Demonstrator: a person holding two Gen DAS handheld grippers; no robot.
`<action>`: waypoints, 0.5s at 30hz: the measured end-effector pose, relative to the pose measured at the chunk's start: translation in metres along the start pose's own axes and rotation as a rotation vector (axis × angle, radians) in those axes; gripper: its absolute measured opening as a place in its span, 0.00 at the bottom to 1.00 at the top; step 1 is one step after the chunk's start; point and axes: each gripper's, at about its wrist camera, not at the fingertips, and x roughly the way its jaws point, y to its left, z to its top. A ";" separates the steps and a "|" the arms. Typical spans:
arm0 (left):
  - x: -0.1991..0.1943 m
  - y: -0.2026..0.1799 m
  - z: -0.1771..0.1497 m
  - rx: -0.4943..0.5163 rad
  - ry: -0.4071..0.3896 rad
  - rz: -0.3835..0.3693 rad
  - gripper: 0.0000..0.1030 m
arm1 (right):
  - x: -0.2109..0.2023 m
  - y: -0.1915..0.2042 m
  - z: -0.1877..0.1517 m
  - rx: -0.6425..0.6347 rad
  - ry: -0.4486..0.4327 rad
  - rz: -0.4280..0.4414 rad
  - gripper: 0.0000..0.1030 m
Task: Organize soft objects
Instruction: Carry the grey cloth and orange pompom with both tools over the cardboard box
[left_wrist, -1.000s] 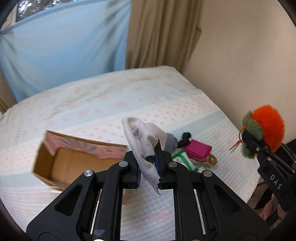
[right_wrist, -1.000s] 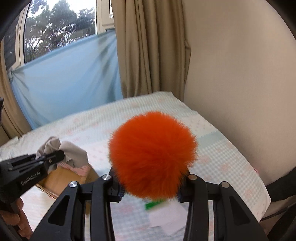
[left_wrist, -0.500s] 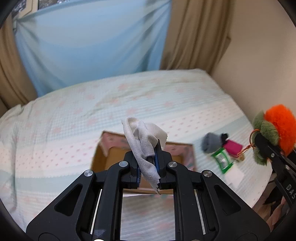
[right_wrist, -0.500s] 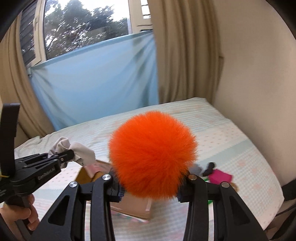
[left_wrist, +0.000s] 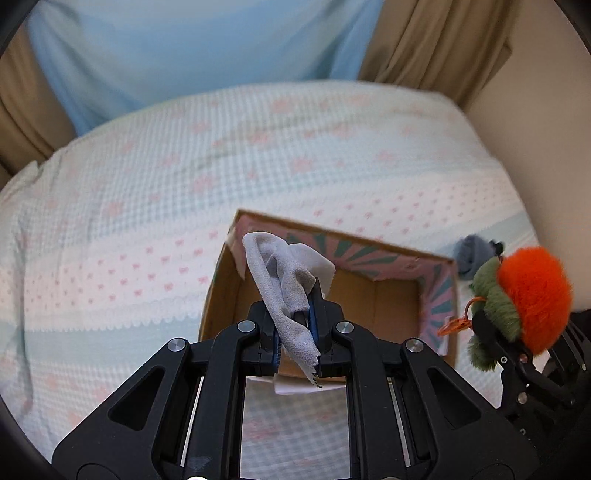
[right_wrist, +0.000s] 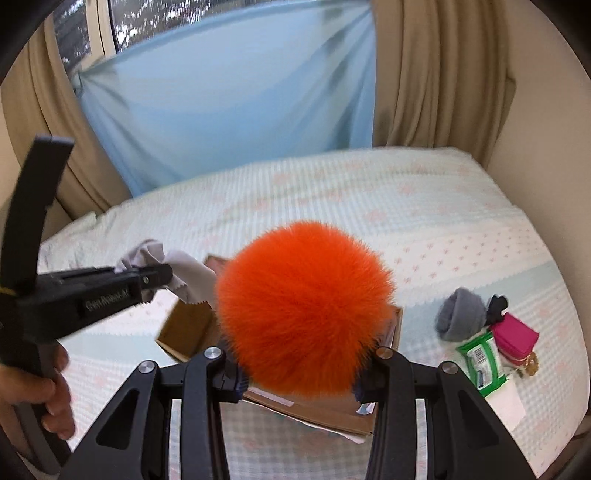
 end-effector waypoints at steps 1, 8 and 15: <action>0.008 0.001 0.000 0.001 0.019 0.002 0.10 | 0.010 -0.002 -0.002 -0.001 0.023 -0.002 0.37; 0.062 0.004 0.010 0.039 0.133 0.037 0.10 | 0.077 -0.013 -0.007 0.033 0.179 0.002 0.37; 0.113 -0.005 0.023 0.095 0.231 0.076 0.10 | 0.126 -0.015 -0.012 0.023 0.275 0.019 0.37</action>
